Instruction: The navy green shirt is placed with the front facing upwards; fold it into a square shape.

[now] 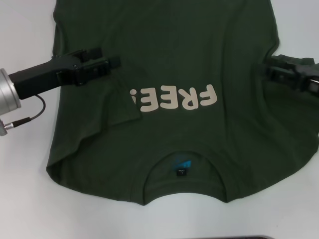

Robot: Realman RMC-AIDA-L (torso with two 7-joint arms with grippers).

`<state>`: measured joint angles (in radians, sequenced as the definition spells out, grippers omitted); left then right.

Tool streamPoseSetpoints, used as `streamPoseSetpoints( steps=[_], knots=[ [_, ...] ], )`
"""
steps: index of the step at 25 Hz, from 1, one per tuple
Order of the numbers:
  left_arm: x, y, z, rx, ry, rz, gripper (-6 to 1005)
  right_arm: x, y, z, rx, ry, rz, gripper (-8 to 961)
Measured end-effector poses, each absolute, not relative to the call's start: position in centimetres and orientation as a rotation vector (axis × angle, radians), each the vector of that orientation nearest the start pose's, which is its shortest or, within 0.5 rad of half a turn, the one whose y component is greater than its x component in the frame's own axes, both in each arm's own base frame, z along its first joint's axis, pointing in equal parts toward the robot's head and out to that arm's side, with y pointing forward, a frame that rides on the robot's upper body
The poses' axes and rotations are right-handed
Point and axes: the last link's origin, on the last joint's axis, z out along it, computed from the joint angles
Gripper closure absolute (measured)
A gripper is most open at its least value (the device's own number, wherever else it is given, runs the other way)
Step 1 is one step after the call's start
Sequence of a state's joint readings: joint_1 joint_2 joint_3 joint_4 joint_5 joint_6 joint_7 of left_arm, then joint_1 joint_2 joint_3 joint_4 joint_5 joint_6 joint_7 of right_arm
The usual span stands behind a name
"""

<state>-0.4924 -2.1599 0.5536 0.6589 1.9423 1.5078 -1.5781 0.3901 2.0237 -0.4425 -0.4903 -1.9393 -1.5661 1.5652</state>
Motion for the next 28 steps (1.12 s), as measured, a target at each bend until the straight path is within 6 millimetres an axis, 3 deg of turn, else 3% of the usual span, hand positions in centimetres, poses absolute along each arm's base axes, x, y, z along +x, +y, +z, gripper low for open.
streamPoseSetpoints(
  steps=[13, 20, 28],
  knots=[
    [-25.7, 33.5, -1.3, -2.477, -0.997, -0.937, 202, 37.1, 24.2, 7.3, -2.078, 1.367, 0.996, 41],
    [-25.4, 33.7, -1.5, -2.495, -0.997, -0.932, 204, 38.7, 22.1, 11.0, -2.005, 1.447, 0.879, 41],
    [-25.5, 33.7, -1.4, -2.486, -1.019, -0.927, 203, 40.3, 20.3, 14.8, -1.827, 1.685, 0.725, 41]
  ],
)
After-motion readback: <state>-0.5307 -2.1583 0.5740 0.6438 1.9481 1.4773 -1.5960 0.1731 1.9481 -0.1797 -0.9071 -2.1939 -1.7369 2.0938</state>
